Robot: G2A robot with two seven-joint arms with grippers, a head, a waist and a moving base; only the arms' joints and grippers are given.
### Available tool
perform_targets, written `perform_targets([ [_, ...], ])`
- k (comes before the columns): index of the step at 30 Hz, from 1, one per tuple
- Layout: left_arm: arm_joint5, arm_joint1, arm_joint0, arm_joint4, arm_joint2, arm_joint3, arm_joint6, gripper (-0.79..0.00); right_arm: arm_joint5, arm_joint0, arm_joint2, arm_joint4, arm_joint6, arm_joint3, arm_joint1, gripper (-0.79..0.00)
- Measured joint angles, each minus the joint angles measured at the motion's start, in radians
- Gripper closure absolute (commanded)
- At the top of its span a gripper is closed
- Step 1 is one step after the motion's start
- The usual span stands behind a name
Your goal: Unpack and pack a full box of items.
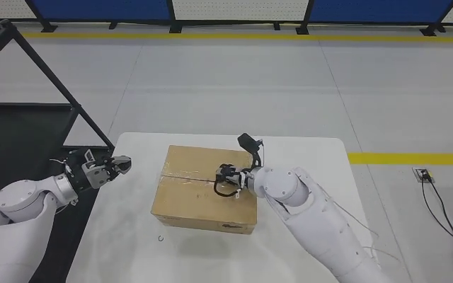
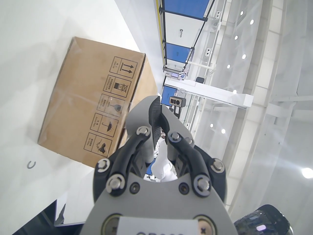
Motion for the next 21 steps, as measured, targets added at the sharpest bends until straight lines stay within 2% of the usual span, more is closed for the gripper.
perform_targets([
  [4,0.001,0.002,-0.006,0.001,-0.003,0.014,-0.01,0.0,-0.039,0.029,-0.001,0.045,-0.013,0.029,-0.015,0.0],
  [9,0.001,0.006,-0.021,0.006,-0.009,0.025,-0.031,0.0,-0.147,-0.003,0.108,0.132,-0.063,0.0,-0.003,-0.009],
  [10,0.0,0.007,-0.024,0.005,-0.011,0.028,-0.038,0.0,-0.171,-0.019,0.137,0.149,-0.078,-0.015,0.002,-0.166],
  [11,0.0,0.008,-0.029,0.005,-0.013,0.035,-0.05,-0.114,-0.2,-0.045,0.179,0.171,-0.1,-0.036,0.009,-0.332],
  [12,0.003,0.009,-0.034,0.009,-0.013,0.041,-0.06,-0.357,-0.216,-0.066,0.208,0.185,-0.119,-0.051,0.014,-0.785],
  [13,0.009,0.011,-0.04,0.013,-0.012,0.047,-0.07,-0.622,-0.227,-0.086,0.235,0.199,-0.138,-0.066,0.018,-0.785],
  [14,0.019,0.012,-0.05,0.02,-0.01,0.057,-0.082,-0.785,-0.238,-0.112,0.264,0.218,-0.162,-0.084,0.021,-0.785],
  [17,0.033,0.015,-0.083,0.054,0.005,0.081,-0.117,-0.785,-0.269,-0.152,0.301,0.261,-0.183,-0.108,0.024,-0.785],
  [18,0.034,0.015,-0.089,0.06,0.008,0.085,-0.127,-0.216,-0.269,-0.151,0.302,0.262,-0.183,-0.108,0.024,-0.334],
  [21,0.034,0.015,-0.091,0.063,0.01,0.087,-0.129,-0.408,-0.266,-0.148,0.3,0.259,-0.182,-0.107,0.024,-0.508],
])
